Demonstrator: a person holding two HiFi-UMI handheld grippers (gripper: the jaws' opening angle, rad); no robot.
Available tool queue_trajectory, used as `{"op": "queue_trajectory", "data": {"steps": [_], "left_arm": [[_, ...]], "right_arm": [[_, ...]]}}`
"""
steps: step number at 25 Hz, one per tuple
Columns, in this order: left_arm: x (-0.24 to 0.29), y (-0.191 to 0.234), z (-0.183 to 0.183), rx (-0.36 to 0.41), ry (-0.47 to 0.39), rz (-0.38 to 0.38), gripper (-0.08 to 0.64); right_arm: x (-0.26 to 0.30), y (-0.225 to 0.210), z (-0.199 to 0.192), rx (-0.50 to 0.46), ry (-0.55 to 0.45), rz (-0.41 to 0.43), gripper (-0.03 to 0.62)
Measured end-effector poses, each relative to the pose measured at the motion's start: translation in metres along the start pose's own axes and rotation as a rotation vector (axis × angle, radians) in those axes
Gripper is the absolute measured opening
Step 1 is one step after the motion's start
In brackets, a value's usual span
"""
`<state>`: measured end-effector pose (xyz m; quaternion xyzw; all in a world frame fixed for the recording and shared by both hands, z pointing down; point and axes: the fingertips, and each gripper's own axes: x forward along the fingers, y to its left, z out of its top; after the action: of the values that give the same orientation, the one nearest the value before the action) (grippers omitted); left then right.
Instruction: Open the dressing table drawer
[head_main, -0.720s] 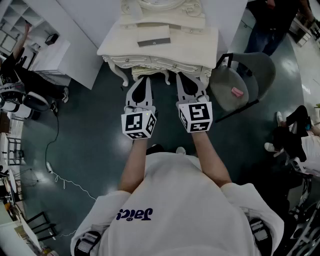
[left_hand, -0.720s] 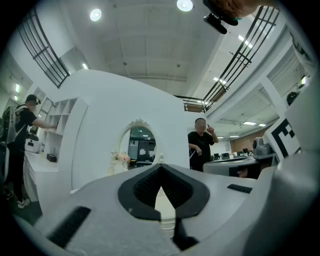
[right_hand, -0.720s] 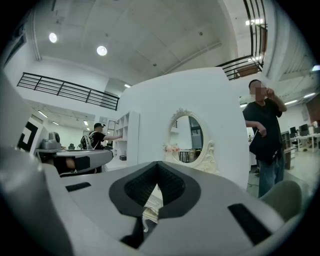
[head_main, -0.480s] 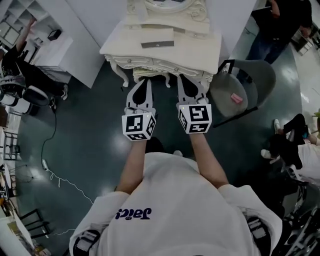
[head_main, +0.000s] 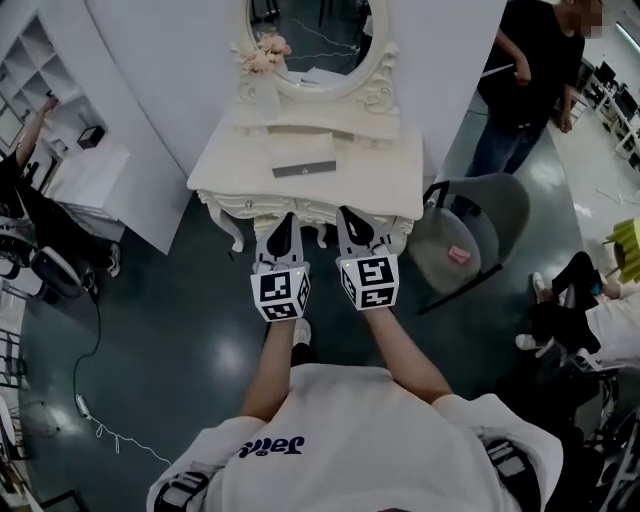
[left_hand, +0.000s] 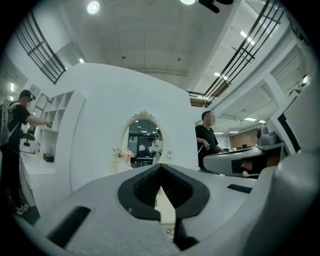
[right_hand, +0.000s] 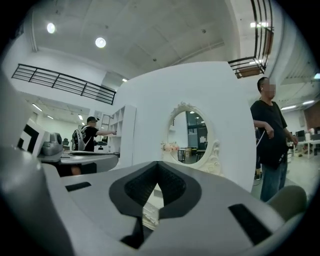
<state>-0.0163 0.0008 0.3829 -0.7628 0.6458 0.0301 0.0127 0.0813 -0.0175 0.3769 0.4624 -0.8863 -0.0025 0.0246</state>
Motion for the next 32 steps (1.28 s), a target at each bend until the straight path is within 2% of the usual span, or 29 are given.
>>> {"op": "queue_trajectory", "data": {"steps": [7,13,18,23,32], "left_arm": [[0.09,0.067,0.019,-0.02,-0.034,-0.048,0.012],[0.124,0.117,0.009,-0.01,-0.017,-0.11,0.014],[0.152,0.145,-0.018,-0.022,0.008,-0.164,0.014],[0.178,0.151,-0.046,-0.034,0.05,-0.205,0.014],[0.237,0.147,-0.093,-0.044,0.113,-0.215,0.014]], "right_arm": [[0.101,-0.006,0.03,-0.035,-0.01,-0.082,0.0],[0.162,0.006,0.023,-0.018,0.002,-0.14,0.001],[0.2,0.002,-0.011,0.026,0.069,-0.187,0.002],[0.221,-0.018,-0.058,0.102,0.143,-0.224,0.002],[0.271,-0.06,-0.142,0.219,0.274,-0.192,0.003]]}}
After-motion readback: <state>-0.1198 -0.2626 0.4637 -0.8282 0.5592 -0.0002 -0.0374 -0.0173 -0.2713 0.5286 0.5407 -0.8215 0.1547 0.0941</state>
